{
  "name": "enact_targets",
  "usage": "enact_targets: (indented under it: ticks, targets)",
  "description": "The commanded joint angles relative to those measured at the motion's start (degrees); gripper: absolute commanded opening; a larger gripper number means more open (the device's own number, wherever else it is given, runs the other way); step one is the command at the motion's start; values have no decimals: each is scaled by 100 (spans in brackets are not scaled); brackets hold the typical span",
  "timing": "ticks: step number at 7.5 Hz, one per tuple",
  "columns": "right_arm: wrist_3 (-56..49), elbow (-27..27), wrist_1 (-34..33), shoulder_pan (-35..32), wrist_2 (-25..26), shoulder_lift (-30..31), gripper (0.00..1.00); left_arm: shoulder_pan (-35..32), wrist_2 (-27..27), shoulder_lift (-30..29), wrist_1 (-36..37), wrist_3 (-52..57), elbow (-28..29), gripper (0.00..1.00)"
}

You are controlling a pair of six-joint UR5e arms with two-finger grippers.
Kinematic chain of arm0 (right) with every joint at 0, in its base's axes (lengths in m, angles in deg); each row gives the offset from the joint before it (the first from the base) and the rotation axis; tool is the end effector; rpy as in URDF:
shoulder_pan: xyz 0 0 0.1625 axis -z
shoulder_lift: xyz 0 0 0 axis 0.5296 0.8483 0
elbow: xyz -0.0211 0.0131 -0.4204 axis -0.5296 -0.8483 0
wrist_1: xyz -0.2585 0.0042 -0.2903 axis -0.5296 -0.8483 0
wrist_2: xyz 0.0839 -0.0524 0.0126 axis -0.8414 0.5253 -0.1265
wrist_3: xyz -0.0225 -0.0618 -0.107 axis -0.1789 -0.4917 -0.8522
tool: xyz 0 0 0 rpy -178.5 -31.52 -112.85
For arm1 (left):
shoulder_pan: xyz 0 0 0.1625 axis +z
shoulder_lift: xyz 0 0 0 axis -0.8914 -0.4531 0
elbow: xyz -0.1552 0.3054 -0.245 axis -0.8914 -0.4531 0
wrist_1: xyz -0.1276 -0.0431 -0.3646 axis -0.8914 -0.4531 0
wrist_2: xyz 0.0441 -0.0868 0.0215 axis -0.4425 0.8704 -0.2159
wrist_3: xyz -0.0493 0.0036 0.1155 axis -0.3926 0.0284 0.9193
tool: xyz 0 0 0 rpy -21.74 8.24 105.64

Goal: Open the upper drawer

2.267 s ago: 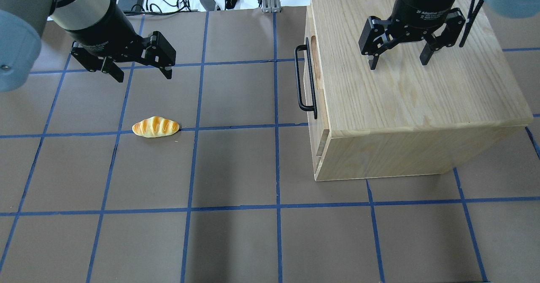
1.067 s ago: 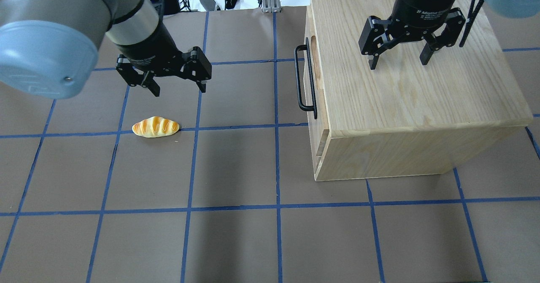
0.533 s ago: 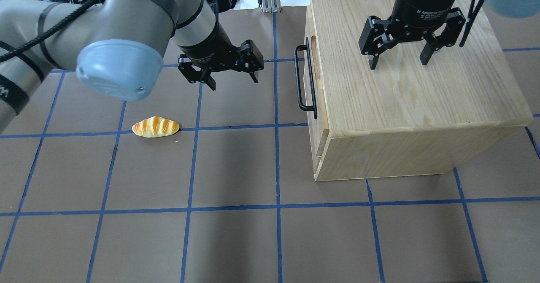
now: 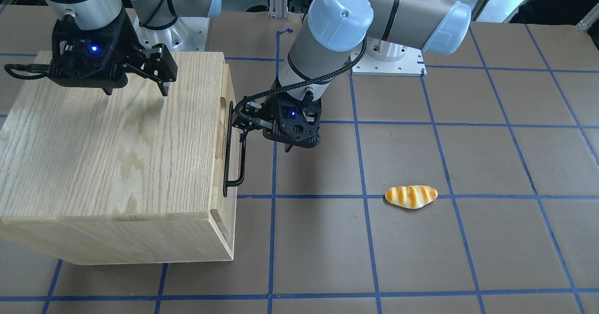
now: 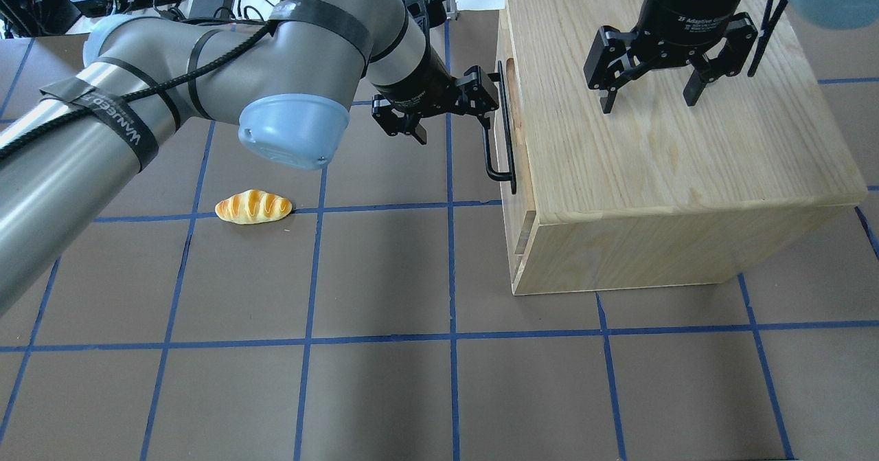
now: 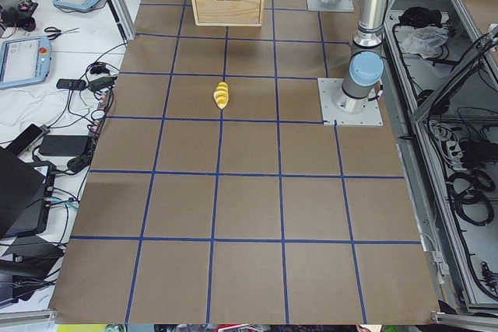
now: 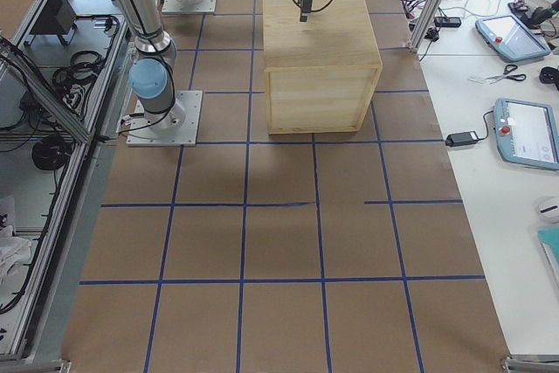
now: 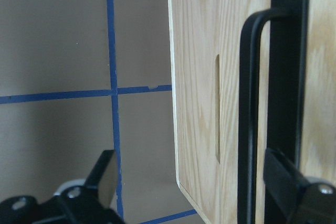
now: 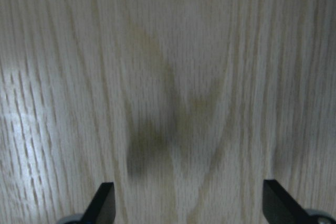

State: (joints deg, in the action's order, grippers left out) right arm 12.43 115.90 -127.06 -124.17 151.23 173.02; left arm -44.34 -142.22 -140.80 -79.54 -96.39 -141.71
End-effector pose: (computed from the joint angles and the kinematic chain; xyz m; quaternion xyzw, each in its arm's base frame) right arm 0.1473 -0.4780 0.4805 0.0120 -0.9994 -0.0264 0.0183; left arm -0.3384 -0.5039 0.3715 -0.0066 -0.9836 0.0374 0.1764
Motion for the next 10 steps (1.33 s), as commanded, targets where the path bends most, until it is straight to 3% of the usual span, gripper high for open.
enact_targets:
  ticks: [1,5,10]
  targets:
    - [-9,-2,0,0,0,0,100,-18,11,-173,109,218,-1,100]
    - [0,-2,0,0,0,0,100,104,-94,-69,23,598,-141,100]
    - [0,-2,0,0,0,0,100,1087,-77,291,-505,1000,-326,100]
